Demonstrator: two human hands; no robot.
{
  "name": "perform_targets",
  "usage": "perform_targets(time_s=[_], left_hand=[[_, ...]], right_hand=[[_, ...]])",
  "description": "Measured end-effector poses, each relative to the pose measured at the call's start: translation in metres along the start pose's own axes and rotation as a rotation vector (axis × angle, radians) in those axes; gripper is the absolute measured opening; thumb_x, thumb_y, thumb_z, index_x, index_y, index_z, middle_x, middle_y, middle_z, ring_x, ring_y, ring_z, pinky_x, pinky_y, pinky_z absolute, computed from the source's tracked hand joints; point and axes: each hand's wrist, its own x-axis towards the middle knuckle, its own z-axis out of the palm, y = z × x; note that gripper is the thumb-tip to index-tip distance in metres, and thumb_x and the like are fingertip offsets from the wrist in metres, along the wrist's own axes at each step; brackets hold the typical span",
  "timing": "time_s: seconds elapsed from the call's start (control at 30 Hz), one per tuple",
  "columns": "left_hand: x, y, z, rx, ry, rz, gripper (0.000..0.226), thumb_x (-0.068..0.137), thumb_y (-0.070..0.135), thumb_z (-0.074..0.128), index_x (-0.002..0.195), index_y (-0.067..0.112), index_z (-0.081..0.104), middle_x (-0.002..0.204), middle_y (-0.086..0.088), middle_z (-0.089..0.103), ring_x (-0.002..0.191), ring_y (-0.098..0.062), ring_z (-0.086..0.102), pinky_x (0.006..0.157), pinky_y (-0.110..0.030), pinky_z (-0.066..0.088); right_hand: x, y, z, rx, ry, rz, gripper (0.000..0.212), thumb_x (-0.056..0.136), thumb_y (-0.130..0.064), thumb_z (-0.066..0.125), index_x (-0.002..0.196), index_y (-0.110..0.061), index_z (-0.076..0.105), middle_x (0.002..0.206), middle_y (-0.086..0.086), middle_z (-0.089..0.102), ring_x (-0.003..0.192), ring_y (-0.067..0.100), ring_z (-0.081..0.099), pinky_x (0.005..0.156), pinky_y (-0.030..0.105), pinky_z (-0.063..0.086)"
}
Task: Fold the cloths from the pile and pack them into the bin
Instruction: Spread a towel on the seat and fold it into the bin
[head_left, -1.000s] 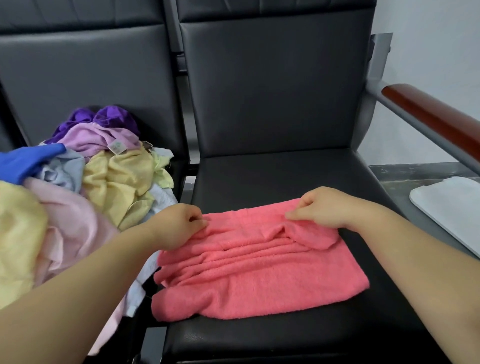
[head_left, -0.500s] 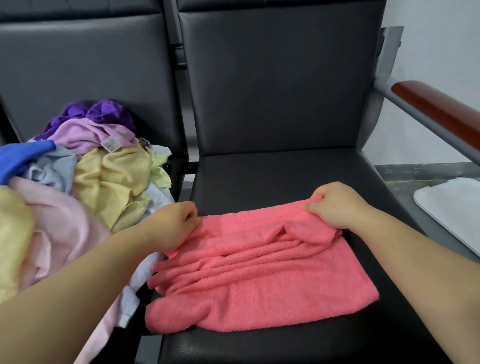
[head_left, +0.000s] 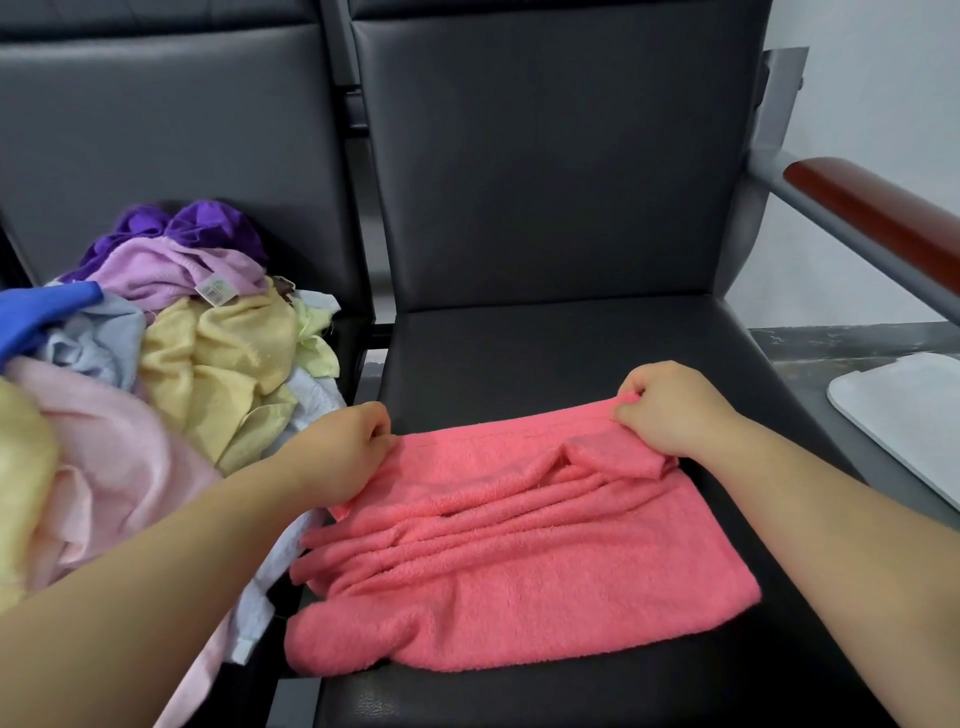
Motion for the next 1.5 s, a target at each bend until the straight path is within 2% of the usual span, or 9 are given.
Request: perform_targets(time_s=[0.13,0.27,0.37,0.57,0.9,1.03,1.23,1.4,1.5], left_hand=[[0.003,-0.003,-0.003,-0.024,-0.014,0.005,0.017,0.096,0.035,0.063,0.096,0.021,0.053,0.082,0.002,0.063,0.069,-0.013,0.059,0.061,-0.026,0.044],[0.008,-0.01,-0.008,0.071,-0.088,0.052,0.024,0.095,0.038,0.063,0.083,0.021,0.051,0.093,0.002,0.055,0.079,-0.015,0.056,0.069,-0.027,0.043],[0.004,-0.012,-0.015,0.106,-0.095,0.091,0.024,0.097,0.03,0.061,0.084,0.018,0.045,0.08,0.004,0.054,0.067,-0.012,0.045,0.063,-0.025,0.038],[-0.009,-0.01,-0.044,0.199,-0.172,0.169,0.02,0.097,0.035,0.062,0.081,0.029,0.051,0.081,0.01,0.06,0.072,-0.008,0.054,0.071,-0.028,0.046],[-0.031,-0.004,-0.058,0.186,-0.02,0.233,0.003,0.097,0.024,0.061,0.1,0.024,0.059,0.083,0.011,0.057,0.074,-0.006,0.054,0.062,-0.018,0.038],[-0.04,-0.003,-0.062,0.194,-0.072,0.218,0.02,0.084,0.017,0.07,0.102,0.025,0.064,0.087,0.008,0.064,0.081,-0.013,0.06,0.071,-0.028,0.047],[-0.046,-0.001,-0.066,0.191,-0.036,0.222,0.035,0.084,0.006,0.058,0.112,0.023,0.067,0.094,0.007,0.068,0.084,-0.011,0.061,0.062,-0.012,0.039],[-0.046,-0.004,-0.062,0.208,0.006,0.176,0.03,0.086,0.005,0.056,0.106,0.02,0.072,0.09,0.01,0.067,0.083,-0.011,0.059,0.062,-0.011,0.037],[-0.047,-0.002,-0.06,0.238,0.054,0.089,0.02,0.088,0.009,0.057,0.092,0.016,0.076,0.084,0.006,0.07,0.082,-0.018,0.063,0.068,-0.025,0.046]], right_hand=[[0.0,-0.004,-0.002,-0.009,-0.063,0.036,0.03,0.089,-0.029,0.066,0.118,-0.024,0.064,0.122,-0.007,0.063,0.103,0.017,0.059,0.079,0.033,0.046],[-0.002,-0.011,-0.004,-0.077,-0.151,0.014,0.025,0.088,-0.024,0.063,0.096,-0.001,0.069,0.102,0.011,0.073,0.078,0.02,0.057,0.068,0.035,0.046],[-0.003,-0.007,-0.007,-0.071,-0.147,-0.025,0.014,0.087,-0.019,0.064,0.078,-0.011,0.058,0.086,0.002,0.067,0.073,0.019,0.055,0.062,0.032,0.043],[-0.016,0.001,-0.02,-0.024,-0.051,-0.073,0.014,0.085,-0.018,0.071,0.081,-0.03,0.069,0.089,-0.012,0.068,0.081,0.009,0.063,0.067,0.03,0.051],[-0.041,0.013,-0.026,0.014,0.054,-0.03,0.012,0.09,-0.022,0.067,0.081,-0.03,0.068,0.089,-0.013,0.066,0.082,0.01,0.062,0.076,0.037,0.058],[-0.049,0.018,-0.027,0.03,0.063,-0.009,0.012,0.089,-0.022,0.067,0.08,-0.03,0.068,0.089,-0.012,0.067,0.082,0.011,0.063,0.077,0.039,0.058],[-0.054,0.019,-0.028,0.029,0.068,-0.01,0.013,0.088,-0.022,0.067,0.078,-0.03,0.068,0.088,-0.011,0.067,0.081,0.011,0.063,0.074,0.037,0.057],[-0.057,0.018,-0.028,0.03,0.069,0.005,0.012,0.09,-0.024,0.068,0.079,-0.03,0.068,0.088,-0.011,0.068,0.082,0.011,0.063,0.075,0.037,0.058],[-0.059,0.017,-0.029,0.056,0.068,0.028,0.013,0.091,-0.024,0.069,0.079,-0.028,0.069,0.087,-0.01,0.069,0.082,0.012,0.064,0.075,0.036,0.057]])
